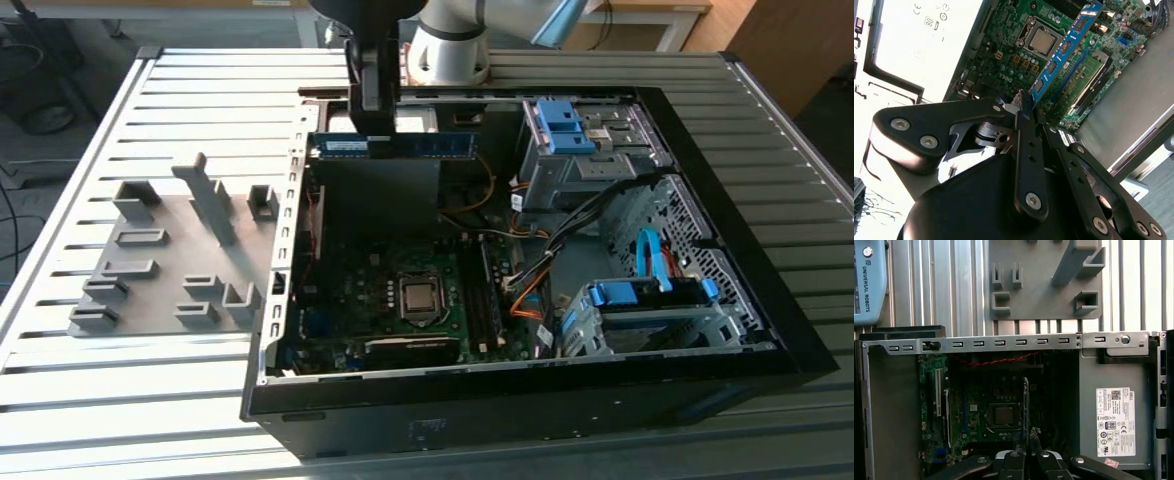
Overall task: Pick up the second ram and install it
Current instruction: 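Pick up the second ram and move it above second insertion slot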
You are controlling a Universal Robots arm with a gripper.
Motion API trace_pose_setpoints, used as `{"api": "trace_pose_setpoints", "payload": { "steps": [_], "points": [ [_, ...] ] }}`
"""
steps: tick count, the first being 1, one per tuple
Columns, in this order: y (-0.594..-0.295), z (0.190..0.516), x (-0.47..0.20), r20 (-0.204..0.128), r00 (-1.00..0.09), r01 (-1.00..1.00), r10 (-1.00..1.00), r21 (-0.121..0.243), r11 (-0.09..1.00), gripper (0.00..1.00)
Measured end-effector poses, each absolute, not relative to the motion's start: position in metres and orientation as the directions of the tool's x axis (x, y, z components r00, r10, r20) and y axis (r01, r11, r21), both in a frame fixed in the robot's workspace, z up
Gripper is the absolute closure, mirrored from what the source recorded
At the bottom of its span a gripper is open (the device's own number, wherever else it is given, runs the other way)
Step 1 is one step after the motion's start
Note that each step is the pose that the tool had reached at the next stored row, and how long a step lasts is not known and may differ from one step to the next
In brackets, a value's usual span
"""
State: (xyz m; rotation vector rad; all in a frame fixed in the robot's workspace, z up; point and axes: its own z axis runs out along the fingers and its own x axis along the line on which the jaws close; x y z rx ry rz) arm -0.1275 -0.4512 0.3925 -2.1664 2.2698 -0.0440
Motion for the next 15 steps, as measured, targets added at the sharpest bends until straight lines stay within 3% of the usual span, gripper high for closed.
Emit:
{"api": "trace_pose_setpoints", "payload": {
  "steps": [15],
  "points": [
    [-0.451, 0.392, -0.105, 0.017, -0.047, -0.999, -0.999, -0.023, 0.046, 0.86]
  ]
}}
